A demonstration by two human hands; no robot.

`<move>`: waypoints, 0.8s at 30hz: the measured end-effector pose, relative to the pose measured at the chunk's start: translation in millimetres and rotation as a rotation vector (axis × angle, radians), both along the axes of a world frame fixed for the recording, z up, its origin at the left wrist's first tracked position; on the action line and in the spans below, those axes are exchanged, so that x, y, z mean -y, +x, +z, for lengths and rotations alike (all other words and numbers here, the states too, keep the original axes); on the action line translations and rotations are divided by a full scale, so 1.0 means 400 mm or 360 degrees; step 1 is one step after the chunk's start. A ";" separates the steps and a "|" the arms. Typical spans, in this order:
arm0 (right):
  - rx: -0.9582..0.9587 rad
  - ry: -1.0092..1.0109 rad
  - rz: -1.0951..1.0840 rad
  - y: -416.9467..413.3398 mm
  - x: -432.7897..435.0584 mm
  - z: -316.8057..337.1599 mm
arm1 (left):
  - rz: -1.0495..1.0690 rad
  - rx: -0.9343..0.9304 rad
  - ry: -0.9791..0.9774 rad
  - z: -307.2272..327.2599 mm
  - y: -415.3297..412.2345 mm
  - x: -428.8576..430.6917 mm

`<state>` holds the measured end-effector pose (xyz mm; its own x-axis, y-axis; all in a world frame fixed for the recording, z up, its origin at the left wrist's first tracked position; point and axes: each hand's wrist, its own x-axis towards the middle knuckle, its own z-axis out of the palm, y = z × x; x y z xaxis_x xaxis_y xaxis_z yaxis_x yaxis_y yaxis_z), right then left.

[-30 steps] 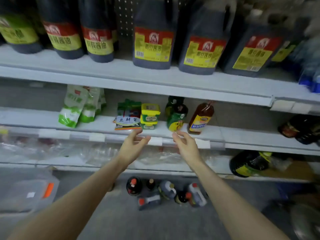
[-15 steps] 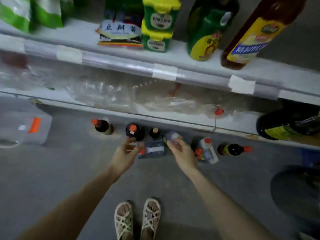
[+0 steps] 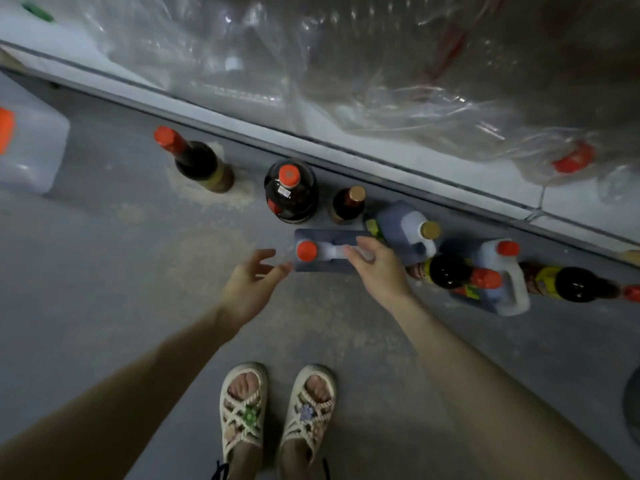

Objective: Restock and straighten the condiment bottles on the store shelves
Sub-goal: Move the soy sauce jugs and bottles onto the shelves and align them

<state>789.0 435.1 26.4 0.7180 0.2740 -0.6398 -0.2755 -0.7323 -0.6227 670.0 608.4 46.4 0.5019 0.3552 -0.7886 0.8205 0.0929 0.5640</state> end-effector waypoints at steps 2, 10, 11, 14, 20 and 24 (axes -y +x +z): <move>0.0050 -0.0045 0.0101 0.010 -0.004 -0.051 | 0.0021 -0.0003 -0.0018 -0.053 -0.008 -0.003; 0.0095 -0.0192 0.0513 0.047 -0.012 -0.173 | 0.0071 -0.0041 -0.0046 -0.176 -0.055 0.006; 0.0106 -0.0211 0.0560 0.049 -0.017 -0.176 | 0.0078 -0.0038 -0.0051 -0.184 -0.060 0.007; 0.0069 -0.0230 0.0598 0.051 -0.031 -0.181 | 0.0081 -0.0035 -0.0061 -0.200 -0.072 0.010; 0.0055 -0.0278 0.0645 0.002 -0.005 -0.194 | 0.0085 0.0000 -0.0072 -0.205 -0.080 0.013; -0.0058 -0.0153 0.0394 -0.030 0.011 -0.181 | 0.0079 0.0038 -0.0072 -0.190 -0.091 0.009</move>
